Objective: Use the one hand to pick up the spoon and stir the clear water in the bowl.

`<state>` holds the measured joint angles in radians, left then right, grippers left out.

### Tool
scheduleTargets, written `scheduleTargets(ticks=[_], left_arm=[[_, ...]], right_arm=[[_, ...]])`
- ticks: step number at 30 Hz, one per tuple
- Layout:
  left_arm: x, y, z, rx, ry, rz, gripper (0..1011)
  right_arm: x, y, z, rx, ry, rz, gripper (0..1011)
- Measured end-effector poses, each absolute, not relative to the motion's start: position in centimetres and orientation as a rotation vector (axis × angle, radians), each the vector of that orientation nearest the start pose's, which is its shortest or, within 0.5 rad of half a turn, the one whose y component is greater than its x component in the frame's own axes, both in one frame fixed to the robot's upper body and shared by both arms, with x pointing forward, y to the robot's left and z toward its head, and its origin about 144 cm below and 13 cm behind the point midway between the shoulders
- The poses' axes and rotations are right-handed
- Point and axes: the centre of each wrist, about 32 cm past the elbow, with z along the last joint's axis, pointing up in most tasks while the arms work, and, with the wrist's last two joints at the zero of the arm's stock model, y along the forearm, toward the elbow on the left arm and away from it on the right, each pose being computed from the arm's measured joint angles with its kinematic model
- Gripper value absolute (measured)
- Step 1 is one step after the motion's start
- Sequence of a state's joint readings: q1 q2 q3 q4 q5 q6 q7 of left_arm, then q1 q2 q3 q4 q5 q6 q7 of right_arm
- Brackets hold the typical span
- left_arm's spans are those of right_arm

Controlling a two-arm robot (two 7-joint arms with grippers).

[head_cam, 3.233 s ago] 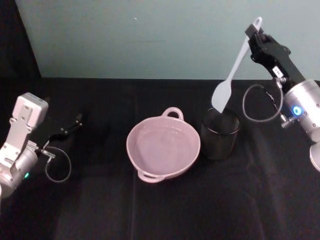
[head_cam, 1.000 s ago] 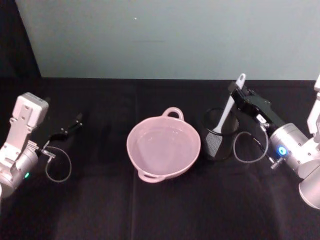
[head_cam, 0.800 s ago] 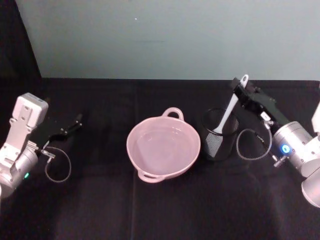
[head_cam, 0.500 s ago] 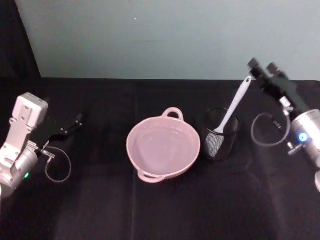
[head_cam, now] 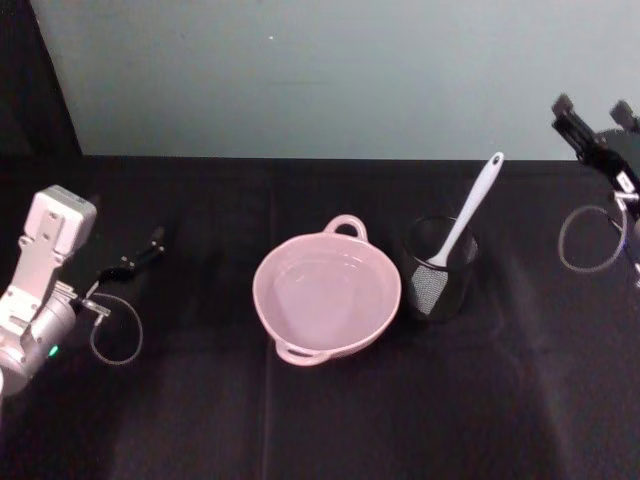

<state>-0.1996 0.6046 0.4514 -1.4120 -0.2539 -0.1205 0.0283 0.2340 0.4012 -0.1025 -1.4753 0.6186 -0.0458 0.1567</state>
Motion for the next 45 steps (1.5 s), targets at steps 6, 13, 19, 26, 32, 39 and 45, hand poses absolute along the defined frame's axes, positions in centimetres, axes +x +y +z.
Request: scheduleTargets(ticks=[6,13,19,26,32,39,45], left_arm=[[48.9,31.0,114.0,0.304,-0.285,1.248,1011],[48.9,31.0,114.0,0.305,-0.285,1.248,1011],[48.9,31.0,114.0,0.304,-0.285,1.248,1011],[48.9,31.0,114.0,0.305,-0.285,1.248,1011],[48.9,31.0,114.0,0.304,-0.285,1.248,1011],[48.9,31.0,114.0,0.305,-0.285,1.248,1011],[48.9,31.0,114.0,0.304,-0.285,1.248,1011]], right_arm=[[52.5,-33.3,119.6,0.124,0.036,-1.388,1002],[53.6,-33.3,117.8,-0.045,0.079,-1.384,1003],[54.7,-32.7,116.9,-0.135,0.094,-1.332,1003],[55.3,-31.8,116.3,-0.197,0.094,-1.268,1003],[55.4,-31.4,116.1,-0.227,0.083,-1.242,1003],[55.4,-31.3,116.1,-0.226,0.077,-1.244,1003],[55.4,-31.4,116.1,-0.226,0.078,-1.244,1003]])
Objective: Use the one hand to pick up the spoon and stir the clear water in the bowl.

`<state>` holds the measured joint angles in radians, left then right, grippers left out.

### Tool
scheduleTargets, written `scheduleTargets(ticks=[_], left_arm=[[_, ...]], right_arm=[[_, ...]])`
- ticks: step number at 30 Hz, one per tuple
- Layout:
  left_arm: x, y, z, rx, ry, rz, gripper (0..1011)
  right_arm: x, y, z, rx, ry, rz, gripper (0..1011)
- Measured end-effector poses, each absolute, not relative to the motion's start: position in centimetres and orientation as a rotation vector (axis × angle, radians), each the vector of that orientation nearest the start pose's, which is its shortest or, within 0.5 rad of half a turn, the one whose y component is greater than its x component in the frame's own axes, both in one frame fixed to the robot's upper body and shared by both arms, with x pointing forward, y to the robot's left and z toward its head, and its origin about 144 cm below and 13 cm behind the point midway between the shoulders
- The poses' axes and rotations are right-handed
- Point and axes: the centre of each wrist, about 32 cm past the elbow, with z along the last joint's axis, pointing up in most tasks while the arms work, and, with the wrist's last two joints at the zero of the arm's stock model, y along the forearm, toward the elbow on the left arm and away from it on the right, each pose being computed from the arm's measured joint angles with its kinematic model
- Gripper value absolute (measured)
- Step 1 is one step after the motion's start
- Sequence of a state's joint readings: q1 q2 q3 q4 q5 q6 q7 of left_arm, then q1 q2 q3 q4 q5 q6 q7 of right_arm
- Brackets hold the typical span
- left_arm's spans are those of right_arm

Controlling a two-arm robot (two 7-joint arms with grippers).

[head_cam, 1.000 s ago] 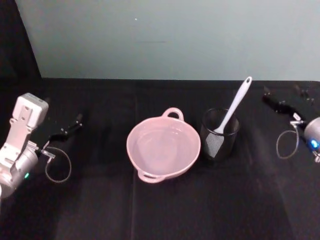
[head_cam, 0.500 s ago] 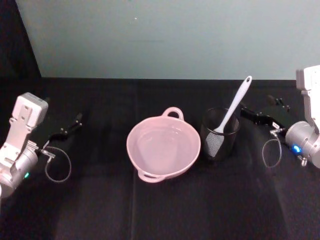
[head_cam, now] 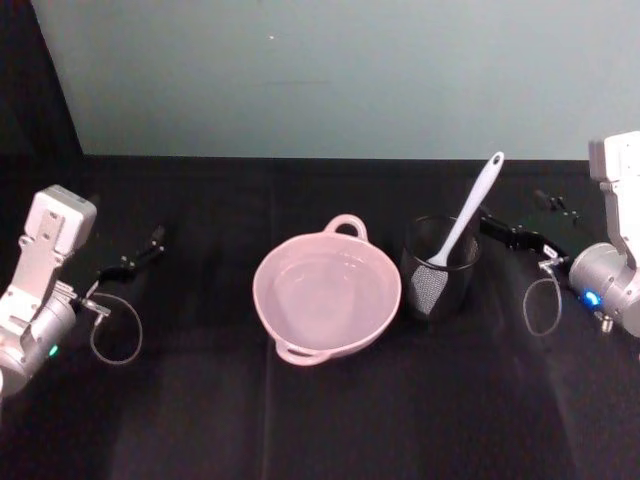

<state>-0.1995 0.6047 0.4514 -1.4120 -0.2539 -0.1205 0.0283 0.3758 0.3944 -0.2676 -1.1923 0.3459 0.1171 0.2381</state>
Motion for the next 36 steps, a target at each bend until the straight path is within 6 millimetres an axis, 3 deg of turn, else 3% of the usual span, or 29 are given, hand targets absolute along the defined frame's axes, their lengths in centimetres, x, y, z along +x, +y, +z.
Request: scheduleTargets(ticks=[36], left_arm=[[48.86,30.97,113.98,0.304,-0.285,1.248,1011]], right_arm=[[55.44,-31.37,116.14,-0.224,0.080,-1.242,1003]])
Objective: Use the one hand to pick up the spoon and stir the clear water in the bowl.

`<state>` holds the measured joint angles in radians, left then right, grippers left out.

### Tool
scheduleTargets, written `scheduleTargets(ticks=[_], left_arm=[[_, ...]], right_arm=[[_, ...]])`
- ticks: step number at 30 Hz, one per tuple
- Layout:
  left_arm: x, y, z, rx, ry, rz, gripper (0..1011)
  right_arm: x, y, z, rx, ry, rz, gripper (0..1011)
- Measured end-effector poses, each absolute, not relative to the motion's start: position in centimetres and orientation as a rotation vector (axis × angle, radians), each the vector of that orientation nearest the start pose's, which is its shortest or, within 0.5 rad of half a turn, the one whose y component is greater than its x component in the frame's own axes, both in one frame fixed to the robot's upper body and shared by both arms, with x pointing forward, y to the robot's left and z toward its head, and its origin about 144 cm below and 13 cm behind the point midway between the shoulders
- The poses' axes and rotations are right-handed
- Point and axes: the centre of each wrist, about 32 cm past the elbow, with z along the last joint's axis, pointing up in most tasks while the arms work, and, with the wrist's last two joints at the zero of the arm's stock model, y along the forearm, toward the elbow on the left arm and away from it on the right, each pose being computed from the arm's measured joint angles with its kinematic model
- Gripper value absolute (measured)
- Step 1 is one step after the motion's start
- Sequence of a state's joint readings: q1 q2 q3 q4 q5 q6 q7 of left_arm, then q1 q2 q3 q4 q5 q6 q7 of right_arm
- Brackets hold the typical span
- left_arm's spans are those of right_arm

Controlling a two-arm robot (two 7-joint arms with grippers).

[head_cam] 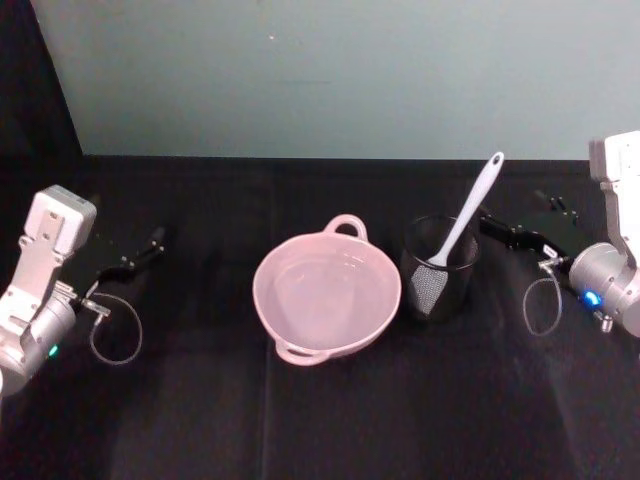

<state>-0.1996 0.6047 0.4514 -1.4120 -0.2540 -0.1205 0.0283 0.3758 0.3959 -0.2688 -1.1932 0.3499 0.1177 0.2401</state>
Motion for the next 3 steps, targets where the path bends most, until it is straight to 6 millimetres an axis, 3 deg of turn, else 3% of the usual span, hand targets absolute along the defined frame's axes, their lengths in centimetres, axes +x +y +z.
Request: scheduleTargets(ticks=[3], left_arm=[[48.86,30.97,113.98,0.304,-0.285,1.248,1011]], right_arm=[[55.44,-31.37,116.14,-0.224,0.080,-1.242,1003]])
